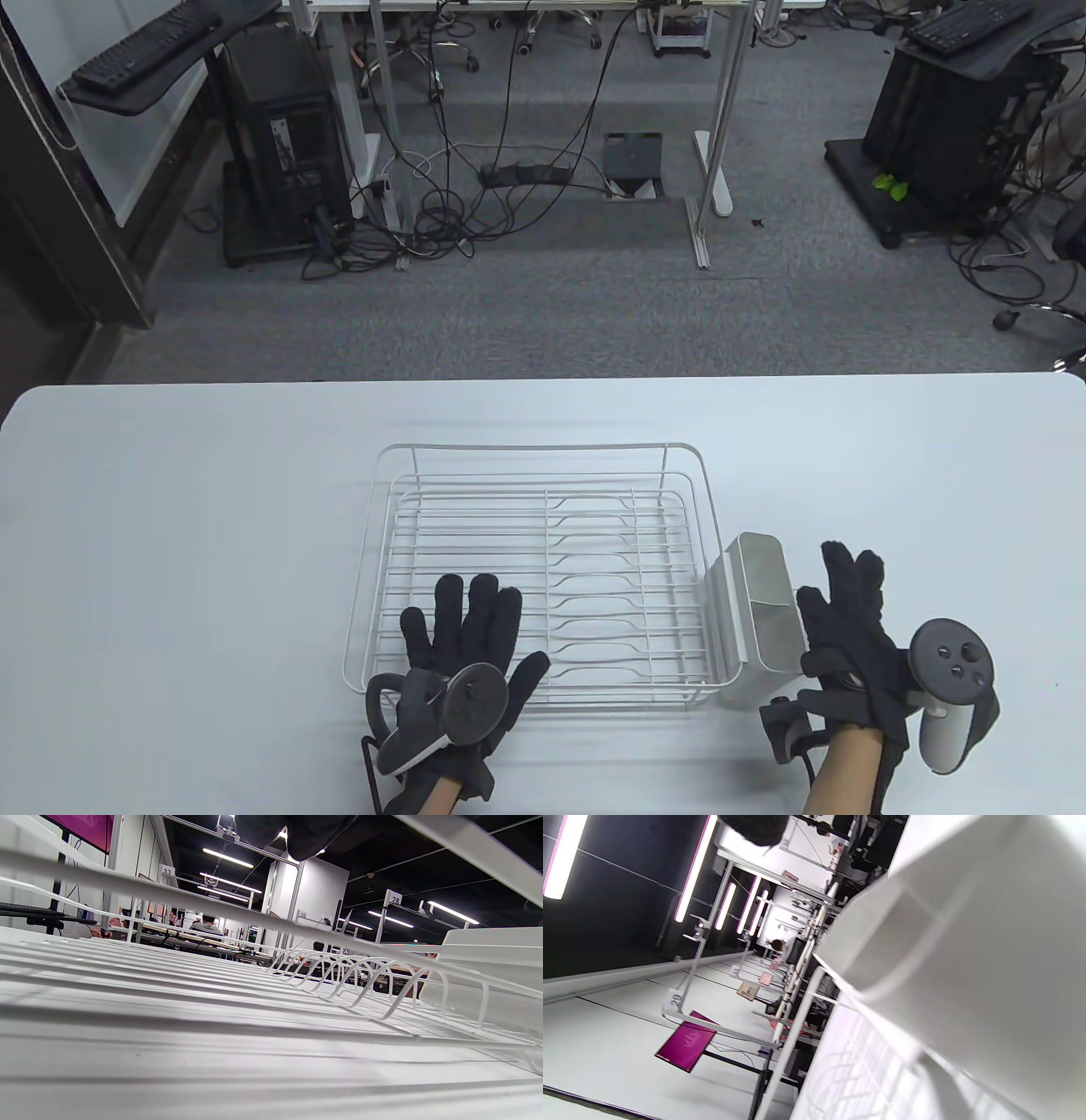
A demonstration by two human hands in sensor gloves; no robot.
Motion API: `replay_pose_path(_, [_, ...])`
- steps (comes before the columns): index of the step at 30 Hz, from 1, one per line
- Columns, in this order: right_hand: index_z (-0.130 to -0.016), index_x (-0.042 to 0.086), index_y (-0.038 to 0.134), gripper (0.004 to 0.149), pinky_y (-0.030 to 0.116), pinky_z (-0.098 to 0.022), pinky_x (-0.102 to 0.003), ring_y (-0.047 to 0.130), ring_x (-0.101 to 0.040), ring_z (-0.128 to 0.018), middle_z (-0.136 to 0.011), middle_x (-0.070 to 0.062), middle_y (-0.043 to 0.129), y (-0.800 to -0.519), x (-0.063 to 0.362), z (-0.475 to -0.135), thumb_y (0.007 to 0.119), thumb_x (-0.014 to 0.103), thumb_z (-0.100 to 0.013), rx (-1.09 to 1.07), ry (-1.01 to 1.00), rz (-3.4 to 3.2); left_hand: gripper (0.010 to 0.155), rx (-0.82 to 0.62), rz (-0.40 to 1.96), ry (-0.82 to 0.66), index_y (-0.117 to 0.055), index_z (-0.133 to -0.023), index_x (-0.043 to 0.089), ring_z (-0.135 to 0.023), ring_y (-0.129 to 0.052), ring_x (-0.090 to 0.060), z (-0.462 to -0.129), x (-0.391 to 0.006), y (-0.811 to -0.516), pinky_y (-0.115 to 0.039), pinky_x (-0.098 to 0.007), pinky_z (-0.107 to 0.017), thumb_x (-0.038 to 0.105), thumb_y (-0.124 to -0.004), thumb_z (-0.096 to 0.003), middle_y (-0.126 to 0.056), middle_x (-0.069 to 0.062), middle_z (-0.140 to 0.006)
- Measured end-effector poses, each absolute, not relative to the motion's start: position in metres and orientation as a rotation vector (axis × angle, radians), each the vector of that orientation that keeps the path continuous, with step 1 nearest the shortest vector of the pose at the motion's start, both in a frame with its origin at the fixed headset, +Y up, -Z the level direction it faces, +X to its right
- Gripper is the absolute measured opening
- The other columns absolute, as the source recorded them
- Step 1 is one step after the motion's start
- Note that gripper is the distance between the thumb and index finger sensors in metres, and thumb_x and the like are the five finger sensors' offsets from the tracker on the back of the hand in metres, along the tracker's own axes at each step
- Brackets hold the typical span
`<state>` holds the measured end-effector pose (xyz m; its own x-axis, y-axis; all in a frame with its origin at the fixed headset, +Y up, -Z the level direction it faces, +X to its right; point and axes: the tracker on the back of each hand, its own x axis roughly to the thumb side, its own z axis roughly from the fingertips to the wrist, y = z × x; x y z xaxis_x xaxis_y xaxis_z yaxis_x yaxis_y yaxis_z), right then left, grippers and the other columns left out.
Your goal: Hang the cutlery bin on dish rack (Opening facing upward)
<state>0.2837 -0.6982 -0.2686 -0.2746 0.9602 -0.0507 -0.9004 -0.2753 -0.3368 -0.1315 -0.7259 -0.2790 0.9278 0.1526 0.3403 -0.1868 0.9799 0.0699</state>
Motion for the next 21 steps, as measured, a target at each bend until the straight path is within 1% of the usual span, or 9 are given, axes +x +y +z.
replay_pose_path(2, [-0.112,0.024,0.036,0.066,0.003,-0.061,-0.067,-0.002,-0.054,-0.096,-0.113,-0.014,0.000,-0.687,0.283,-0.264,0.074,0.025,-0.059,-0.254,-0.311,1.849,0.081,0.102,0.175,-0.340,-0.040,-0.119,0.022,-0.113,-0.026,-0.043,-0.279,-0.132,-0.726,-0.021,-0.073,-0.069,0.072,-0.044,-0.0557,-0.036,-0.011,-0.124])
replay_pose_path(4, [-0.112,0.027,0.029,0.072,-0.001,-0.060,-0.067,-0.009,-0.052,-0.094,-0.112,-0.013,-0.007,-0.673,0.279,-0.260,0.077,0.033,-0.059,-0.207,-0.348,1.875,0.081,0.102,0.175,-0.339,-0.040,-0.119,0.023,-0.113,-0.026,-0.043,-0.279,-0.132,-0.726,-0.021,-0.073,-0.069,0.072,-0.044,-0.0557,-0.036,-0.011,-0.124])
replay_pose_path(6, [-0.113,0.026,0.026,0.079,-0.004,-0.059,-0.067,-0.015,-0.051,-0.092,-0.110,-0.013,-0.011,-0.661,0.272,-0.257,0.080,0.039,-0.057,-0.156,-0.379,1.896,0.081,0.102,0.176,-0.339,-0.040,-0.119,0.023,-0.113,-0.026,-0.043,-0.280,-0.132,-0.726,-0.021,-0.073,-0.069,0.072,-0.044,-0.0557,-0.036,-0.011,-0.124])
replay_pose_path(10, [-0.113,0.028,0.022,0.084,-0.007,-0.058,-0.067,-0.019,-0.049,-0.091,-0.109,-0.011,-0.016,-0.638,0.250,-0.256,0.081,0.045,-0.056,-0.044,-0.413,1.960,0.081,0.105,0.176,-0.335,-0.041,-0.119,0.023,-0.114,-0.025,-0.042,-0.279,-0.132,-0.726,-0.018,-0.074,-0.068,0.072,-0.044,-0.0557,-0.036,-0.011,-0.124])
replay_pose_path(12, [-0.113,0.029,0.020,0.085,-0.008,-0.058,-0.067,-0.021,-0.049,-0.090,-0.108,-0.010,-0.017,-0.626,0.232,-0.257,0.081,0.046,-0.056,0.023,-0.402,2.032,0.081,0.105,0.176,-0.335,-0.040,-0.119,0.023,-0.114,-0.025,-0.042,-0.280,-0.132,-0.726,-0.018,-0.074,-0.068,0.072,-0.044,-0.0556,-0.036,-0.011,-0.124])
replay_pose_path(15, [-0.112,0.029,0.016,0.089,-0.011,-0.055,-0.066,-0.023,-0.047,-0.089,-0.107,-0.011,-0.019,-0.619,0.210,-0.262,0.081,0.048,-0.055,0.109,-0.342,2.111,0.081,0.103,0.178,-0.335,-0.040,-0.119,0.022,-0.114,-0.025,-0.042,-0.280,-0.132,-0.726,-0.019,-0.074,-0.068,0.072,-0.044,-0.0558,-0.036,-0.011,-0.124])
replay_pose_path(17, [-0.111,0.029,0.011,0.091,-0.013,-0.054,-0.065,-0.025,-0.046,-0.088,-0.105,-0.011,-0.022,-0.618,0.191,-0.267,0.081,0.049,-0.056,0.167,-0.247,2.177,0.081,0.102,0.179,-0.335,-0.040,-0.119,0.023,-0.114,-0.026,-0.042,-0.280,-0.132,-0.726,-0.020,-0.074,-0.068,0.072,-0.044,-0.0556,-0.036,-0.011,-0.124])
replay_pose_path(21, [-0.110,0.028,0.008,0.092,-0.012,-0.054,-0.065,-0.024,-0.047,-0.088,-0.104,-0.012,-0.022,-0.626,0.159,-0.279,0.080,0.051,-0.056,0.217,-0.169,2.287,0.081,0.103,0.180,-0.334,-0.040,-0.119,0.022,-0.114,-0.026,-0.042,-0.280,-0.132,-0.726,-0.020,-0.074,-0.068,0.072,-0.044,-0.0556,-0.036,-0.011,-0.124])
